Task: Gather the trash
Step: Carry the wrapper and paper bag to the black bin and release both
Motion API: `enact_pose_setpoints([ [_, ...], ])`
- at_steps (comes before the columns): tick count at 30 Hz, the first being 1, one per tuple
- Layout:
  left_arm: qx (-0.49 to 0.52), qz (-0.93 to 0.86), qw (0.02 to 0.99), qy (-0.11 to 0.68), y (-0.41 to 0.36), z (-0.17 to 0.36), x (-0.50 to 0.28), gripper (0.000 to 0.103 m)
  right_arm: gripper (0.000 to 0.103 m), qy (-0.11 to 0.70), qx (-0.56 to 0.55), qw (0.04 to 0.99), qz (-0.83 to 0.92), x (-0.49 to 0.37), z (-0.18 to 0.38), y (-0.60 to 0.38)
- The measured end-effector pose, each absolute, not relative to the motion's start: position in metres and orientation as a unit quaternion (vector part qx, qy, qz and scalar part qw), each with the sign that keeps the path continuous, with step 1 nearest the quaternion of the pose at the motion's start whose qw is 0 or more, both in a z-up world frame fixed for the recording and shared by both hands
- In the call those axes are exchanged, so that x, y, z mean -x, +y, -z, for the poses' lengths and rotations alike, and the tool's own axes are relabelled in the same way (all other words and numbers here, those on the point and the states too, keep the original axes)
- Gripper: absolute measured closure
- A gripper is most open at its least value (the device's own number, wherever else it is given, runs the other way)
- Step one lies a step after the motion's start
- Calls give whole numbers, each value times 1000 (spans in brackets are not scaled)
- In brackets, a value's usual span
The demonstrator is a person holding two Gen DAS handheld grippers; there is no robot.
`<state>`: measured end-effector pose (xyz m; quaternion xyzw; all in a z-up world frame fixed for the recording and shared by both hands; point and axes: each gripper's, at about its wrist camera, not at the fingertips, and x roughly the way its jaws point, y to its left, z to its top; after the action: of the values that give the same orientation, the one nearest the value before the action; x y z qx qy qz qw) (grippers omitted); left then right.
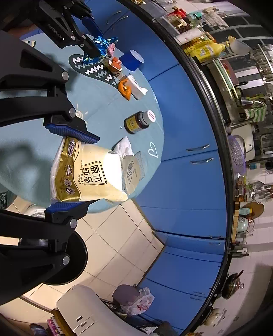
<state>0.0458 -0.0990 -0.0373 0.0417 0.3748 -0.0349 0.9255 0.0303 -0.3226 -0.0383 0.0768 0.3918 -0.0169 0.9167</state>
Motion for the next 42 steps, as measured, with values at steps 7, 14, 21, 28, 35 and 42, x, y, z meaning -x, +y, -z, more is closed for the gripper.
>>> enact_pose_setpoints([
  [7,-55,59,931,357,-129,23,-40,36,55,378,-86,922,28,-18,32,-341],
  [14,-71,93,931,345,-167,13,-40,36,55,368,-93,924,50,-9,27,-368],
  [21,-88,130,928,339,-208,8,-40,36,55,366,-111,920,84,-1,30,-408],
  [28,-102,154,923,338,-241,6,-43,36,55,366,-128,915,109,4,36,-442],
  [35,-116,173,917,339,-271,10,-45,36,55,367,-142,910,128,7,44,-471],
  [42,-130,188,914,335,-296,11,-46,36,53,362,-148,909,147,9,48,-490],
])
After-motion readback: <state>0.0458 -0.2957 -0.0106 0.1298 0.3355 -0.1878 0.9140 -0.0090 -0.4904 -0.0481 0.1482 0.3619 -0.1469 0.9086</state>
